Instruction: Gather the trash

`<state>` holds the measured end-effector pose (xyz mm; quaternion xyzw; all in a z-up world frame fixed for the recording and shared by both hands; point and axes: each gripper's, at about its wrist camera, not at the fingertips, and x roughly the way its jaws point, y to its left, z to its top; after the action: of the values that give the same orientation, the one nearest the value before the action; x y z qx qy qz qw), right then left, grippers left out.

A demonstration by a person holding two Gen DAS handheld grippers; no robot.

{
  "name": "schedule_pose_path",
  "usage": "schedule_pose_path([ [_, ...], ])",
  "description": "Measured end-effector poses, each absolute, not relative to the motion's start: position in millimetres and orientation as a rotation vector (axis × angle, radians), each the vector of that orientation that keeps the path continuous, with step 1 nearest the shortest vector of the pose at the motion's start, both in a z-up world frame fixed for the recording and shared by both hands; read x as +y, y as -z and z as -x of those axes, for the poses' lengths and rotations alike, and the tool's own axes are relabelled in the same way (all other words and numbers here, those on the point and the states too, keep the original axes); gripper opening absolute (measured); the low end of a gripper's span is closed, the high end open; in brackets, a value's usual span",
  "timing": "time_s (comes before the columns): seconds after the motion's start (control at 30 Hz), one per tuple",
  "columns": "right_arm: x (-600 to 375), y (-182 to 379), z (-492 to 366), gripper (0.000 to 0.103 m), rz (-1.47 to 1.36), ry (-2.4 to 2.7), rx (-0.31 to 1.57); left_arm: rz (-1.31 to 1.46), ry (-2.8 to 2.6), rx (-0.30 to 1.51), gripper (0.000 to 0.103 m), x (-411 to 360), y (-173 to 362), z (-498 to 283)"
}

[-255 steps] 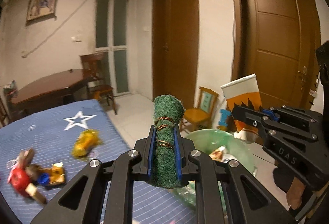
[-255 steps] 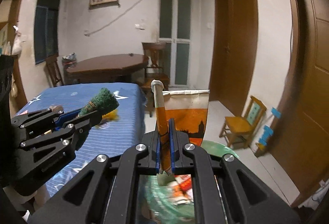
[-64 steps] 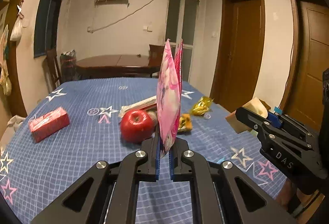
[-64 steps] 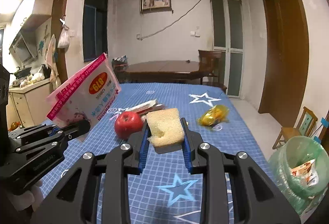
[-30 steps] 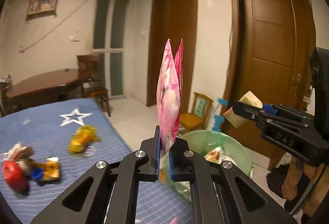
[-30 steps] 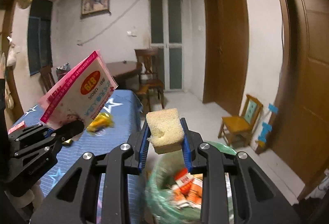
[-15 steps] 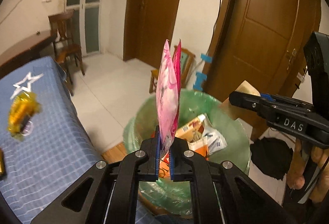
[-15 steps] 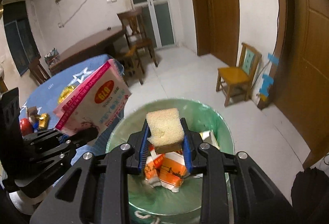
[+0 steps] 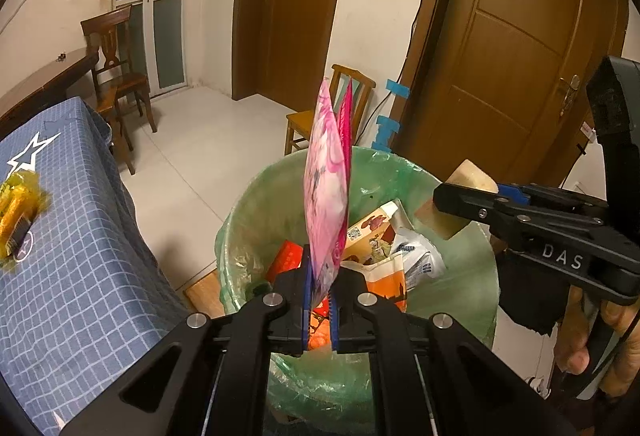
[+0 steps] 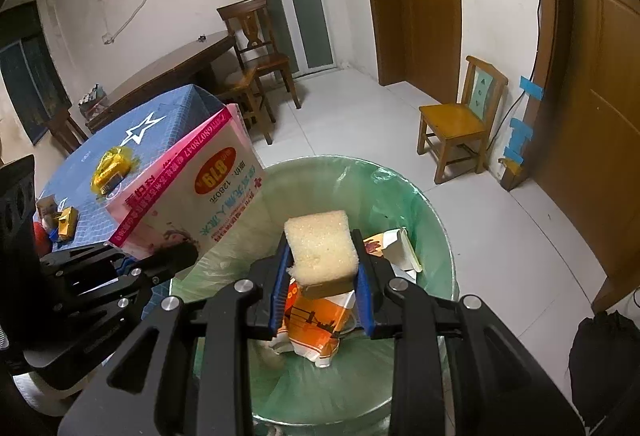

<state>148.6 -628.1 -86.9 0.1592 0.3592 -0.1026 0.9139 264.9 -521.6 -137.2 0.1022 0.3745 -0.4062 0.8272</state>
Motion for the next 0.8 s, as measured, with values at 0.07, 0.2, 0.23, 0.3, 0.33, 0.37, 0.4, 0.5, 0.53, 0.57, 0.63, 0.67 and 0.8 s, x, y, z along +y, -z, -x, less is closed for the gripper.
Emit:
schedule_pose_path([
  [0.07, -628.2, 86.9, -148.8, 0.027, -0.327, 0.210, 0.740, -0.218, 0.863, 0.796, 0.008, -522.6, 135.2, -262.7],
  [0.2, -628.5, 86.6, -148.7, 0.027, -0.327, 0.210, 0.739, -0.222, 0.865, 0.794, 0.008, -524.6, 135.5, -261.7],
  [0.23, -628.9, 86.7, -147.9, 0.027, -0.327, 0.209, 0.738, -0.221, 0.864, 0.794, 0.008, -524.4, 135.2, -261.4],
  [0.3, -628.2, 86.6, -148.5, 0.027, -0.327, 0.210, 0.740, -0.222, 0.864, 0.793, 0.008, -524.0, 135.6, -261.6],
  [0.33, -628.7, 86.9, -147.7, 0.027, -0.327, 0.209, 0.739, -0.223, 0.864, 0.794, 0.008, -524.1, 136.0, -261.7],
  [0.37, -628.4, 86.8, -148.1, 0.027, -0.327, 0.209, 0.739, -0.223, 0.865, 0.794, 0.008, -523.4, 135.3, -261.5],
  [0.4, -628.4, 87.1, -147.8, 0.027, -0.327, 0.209, 0.740, -0.222, 0.864, 0.794, 0.008, -523.4, 135.5, -261.7],
  [0.5, -628.5, 86.8, -148.0, 0.027, -0.328, 0.210, 0.739, -0.220, 0.862, 0.793, 0.008, -523.4, 132.5, -258.0],
  [0.53, -628.9, 86.9, -147.3, 0.027, -0.328, 0.209, 0.739, -0.219, 0.862, 0.792, 0.008, -523.6, 132.2, -257.7],
  [0.57, -628.6, 87.0, -147.7, 0.027, -0.327, 0.210, 0.739, -0.219, 0.862, 0.792, 0.008, -522.7, 129.9, -256.5],
  [0.63, -629.2, 87.2, -147.1, 0.027, -0.327, 0.208, 0.740, -0.220, 0.862, 0.791, 0.008, -522.9, 129.9, -256.4],
  [0.67, -628.6, 87.1, -147.4, 0.027, -0.326, 0.209, 0.739, -0.220, 0.862, 0.791, 0.008, -522.8, 129.3, -256.0],
  [0.8, -629.6, 88.2, -146.5, 0.027, -0.326, 0.208, 0.737, -0.222, 0.858, 0.790, 0.008, -522.6, 129.6, -255.7],
])
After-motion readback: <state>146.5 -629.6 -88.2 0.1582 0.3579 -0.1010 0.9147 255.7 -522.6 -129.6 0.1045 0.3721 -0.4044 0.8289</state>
